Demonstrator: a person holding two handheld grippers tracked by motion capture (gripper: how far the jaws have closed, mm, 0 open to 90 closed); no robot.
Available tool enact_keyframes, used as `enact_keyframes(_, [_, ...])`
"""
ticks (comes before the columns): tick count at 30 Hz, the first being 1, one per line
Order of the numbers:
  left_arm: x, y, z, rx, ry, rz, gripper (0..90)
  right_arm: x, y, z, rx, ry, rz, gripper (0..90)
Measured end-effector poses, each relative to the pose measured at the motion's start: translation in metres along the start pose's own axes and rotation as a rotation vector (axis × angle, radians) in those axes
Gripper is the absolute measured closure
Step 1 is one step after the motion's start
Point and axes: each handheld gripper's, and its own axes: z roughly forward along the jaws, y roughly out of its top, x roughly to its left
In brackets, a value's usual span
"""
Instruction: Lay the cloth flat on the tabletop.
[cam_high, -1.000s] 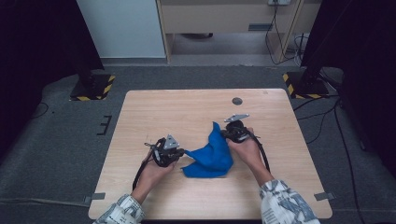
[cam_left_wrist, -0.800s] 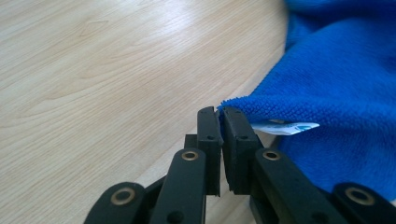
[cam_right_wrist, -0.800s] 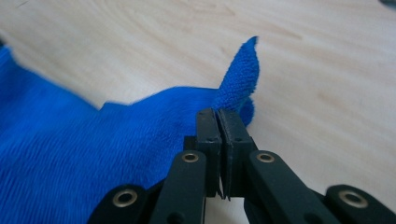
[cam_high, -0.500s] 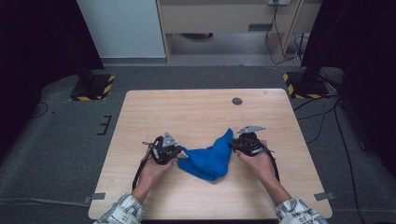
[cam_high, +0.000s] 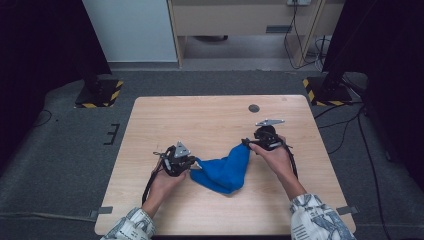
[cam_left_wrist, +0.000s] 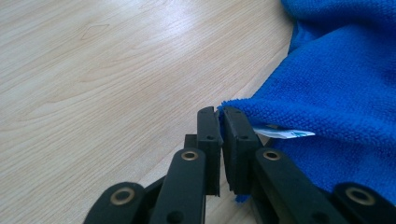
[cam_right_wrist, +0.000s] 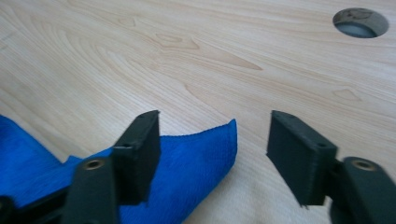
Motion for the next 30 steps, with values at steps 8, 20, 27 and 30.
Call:
enact_keyframes(8, [0.0, 0.0, 0.0, 0.0, -0.001, 0.001, 85.5, -0.004, -0.001, 0.021, 0.041, -0.019, -0.02, 40.7])
enact_keyframes(20, [0.0, 0.0, 0.0, -0.002, 0.0, -0.001, 85.5, -0.007, -0.002, 0.031, 0.073, -0.003, -0.02, 57.5])
enact_keyframes(27, [0.002, 0.0, -0.002, -0.005, -0.003, -0.011, 86.4, -0.007, -0.005, 0.025, 0.021, 0.031, -0.024, 82.9])
enact_keyframes(30, [0.003, 0.002, -0.004, -0.012, -0.008, -0.019, 86.7, -0.007, -0.007, 0.014, -0.017, 0.038, -0.033, 85.6])
